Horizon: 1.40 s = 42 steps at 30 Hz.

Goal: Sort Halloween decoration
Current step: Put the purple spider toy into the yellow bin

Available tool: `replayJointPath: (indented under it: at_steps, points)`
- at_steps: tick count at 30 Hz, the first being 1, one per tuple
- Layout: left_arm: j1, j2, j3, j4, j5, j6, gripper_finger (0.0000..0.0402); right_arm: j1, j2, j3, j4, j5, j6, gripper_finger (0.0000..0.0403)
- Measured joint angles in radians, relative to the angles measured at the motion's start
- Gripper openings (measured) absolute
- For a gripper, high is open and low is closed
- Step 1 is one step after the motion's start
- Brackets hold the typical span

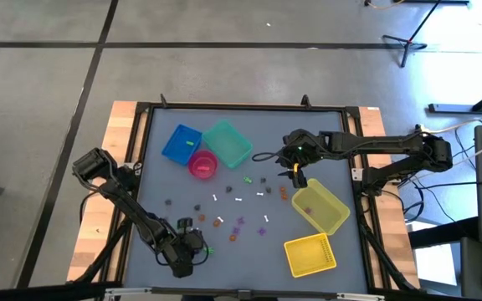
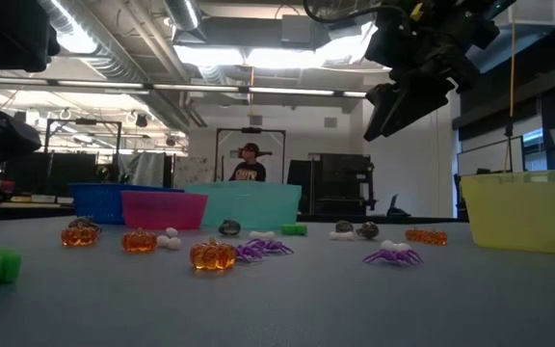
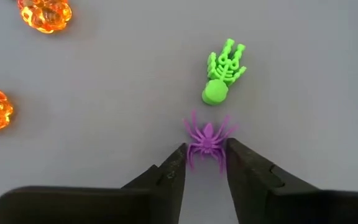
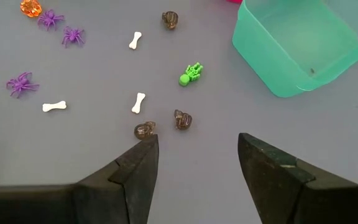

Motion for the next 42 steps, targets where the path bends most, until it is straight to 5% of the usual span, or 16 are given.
replayJointPath:
  at_steps: [42]
  points:
    - [0.000, 0.000, -0.001, 0.005, -0.007, -0.001, 0.0064, 0.000, 0.000, 0.000, 0.000, 0.000, 0.000, 0.0220]
